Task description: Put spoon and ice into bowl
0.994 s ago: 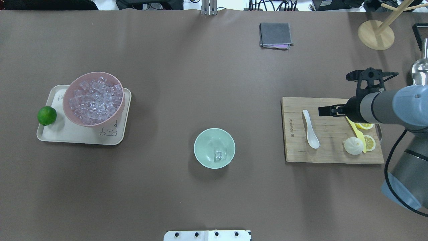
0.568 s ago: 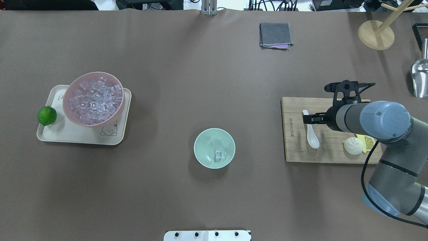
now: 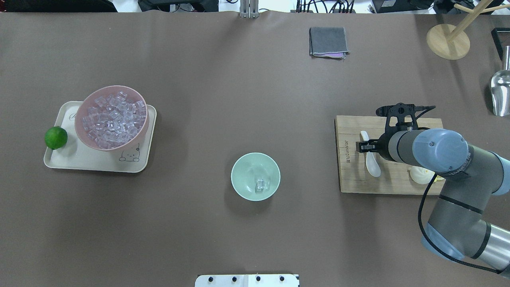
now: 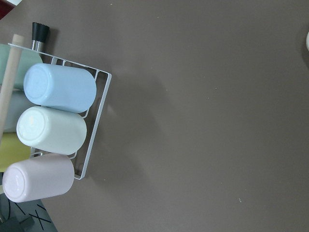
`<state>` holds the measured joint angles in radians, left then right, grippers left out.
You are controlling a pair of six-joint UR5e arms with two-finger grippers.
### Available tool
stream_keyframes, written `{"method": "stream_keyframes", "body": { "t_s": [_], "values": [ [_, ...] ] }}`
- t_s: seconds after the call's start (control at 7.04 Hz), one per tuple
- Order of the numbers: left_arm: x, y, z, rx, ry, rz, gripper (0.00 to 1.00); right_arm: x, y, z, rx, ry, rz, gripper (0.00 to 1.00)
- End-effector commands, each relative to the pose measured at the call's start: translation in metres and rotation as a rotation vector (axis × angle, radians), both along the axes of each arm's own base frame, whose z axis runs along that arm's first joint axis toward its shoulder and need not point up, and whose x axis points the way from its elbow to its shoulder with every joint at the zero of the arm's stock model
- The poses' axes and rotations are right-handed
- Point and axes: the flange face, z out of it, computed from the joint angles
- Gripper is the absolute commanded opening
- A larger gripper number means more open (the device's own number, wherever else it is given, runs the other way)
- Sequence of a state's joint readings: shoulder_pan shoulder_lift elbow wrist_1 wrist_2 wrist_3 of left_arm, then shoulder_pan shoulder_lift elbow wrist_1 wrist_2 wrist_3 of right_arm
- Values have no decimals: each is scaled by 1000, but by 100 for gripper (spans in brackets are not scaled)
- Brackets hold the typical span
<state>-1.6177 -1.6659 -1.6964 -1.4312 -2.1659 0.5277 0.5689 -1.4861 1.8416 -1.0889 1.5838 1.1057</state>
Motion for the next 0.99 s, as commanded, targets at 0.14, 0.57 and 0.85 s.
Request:
{"method": "stream_keyframes", "body": {
  "t_s": [0.14,0.57,0.85],
  "values": [
    [0,0,2,-4,0,1,98,-8,5,2,1,8,-10,47],
    [0,0,7,-15,1,1,98,-11,5,-4,6,0,-11,0],
    [0,1,8,-17,1,1,98,-14,3,-27,24,-35,-12,0]
  ]
}}
